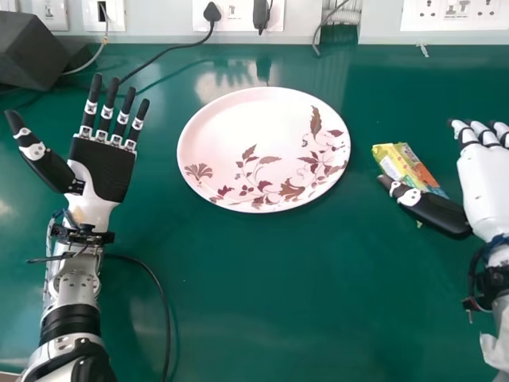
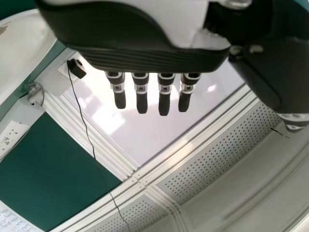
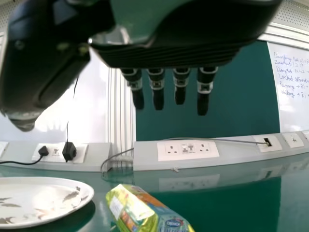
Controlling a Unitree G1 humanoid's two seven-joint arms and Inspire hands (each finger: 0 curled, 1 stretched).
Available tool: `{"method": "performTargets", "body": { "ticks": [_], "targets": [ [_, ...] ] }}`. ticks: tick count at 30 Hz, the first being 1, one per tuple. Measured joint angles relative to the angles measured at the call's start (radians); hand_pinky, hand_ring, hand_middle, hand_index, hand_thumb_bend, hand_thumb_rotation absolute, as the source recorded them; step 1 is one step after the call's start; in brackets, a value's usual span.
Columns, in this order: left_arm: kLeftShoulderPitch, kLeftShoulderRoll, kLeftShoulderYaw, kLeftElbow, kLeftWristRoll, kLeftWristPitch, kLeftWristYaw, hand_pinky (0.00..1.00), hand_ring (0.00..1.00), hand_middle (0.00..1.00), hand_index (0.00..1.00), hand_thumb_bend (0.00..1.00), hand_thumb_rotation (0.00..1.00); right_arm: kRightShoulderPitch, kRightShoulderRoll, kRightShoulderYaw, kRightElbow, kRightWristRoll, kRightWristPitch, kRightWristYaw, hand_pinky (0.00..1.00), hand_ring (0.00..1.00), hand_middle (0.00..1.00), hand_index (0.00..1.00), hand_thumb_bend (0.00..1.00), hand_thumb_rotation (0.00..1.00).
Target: Pick up biscuit and place it in the plate
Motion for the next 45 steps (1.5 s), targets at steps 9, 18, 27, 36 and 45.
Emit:
{"method": "performTargets", "body": {
  "ticks": [9,18,27,36,45],
  "targets": [
    [0.008,-0.007,0.0,-0.023,-0.001,0.022,0.02,1.0,1.0,1.0,1.0,1.0,0.58,-0.031,-0.056,-0.002,0.028,-0.001,-0.002,0.049,0.9,1.0,1.0,1.0,1.0,0.28],
    [0.014,-0.008,0.0,-0.037,-0.001,0.044,0.035,1.0,1.0,1.0,1.0,1.0,0.6,-0.063,-0.121,-0.001,0.092,-0.003,-0.007,0.09,0.88,1.0,1.0,1.0,1.0,0.26],
    [0.013,-0.006,0.0,-0.038,-0.003,0.066,0.033,1.0,1.0,1.0,1.0,1.0,0.6,-0.105,-0.161,0.005,0.108,-0.018,-0.007,0.144,0.9,1.0,1.0,1.0,1.0,0.26],
    [0.015,-0.01,-0.002,-0.041,0.002,0.033,0.051,1.0,1.0,1.0,1.0,1.0,0.59,-0.154,-0.198,0.021,0.141,-0.025,-0.01,0.183,1.0,1.0,1.0,1.0,1.0,0.3],
    [0.016,-0.012,-0.015,-0.038,0.024,-0.006,0.059,1.0,1.0,1.0,1.0,1.0,0.6,-0.196,-0.224,0.046,0.19,-0.031,-0.008,0.218,1.0,1.0,1.0,1.0,1.0,0.32]
  ]
}}
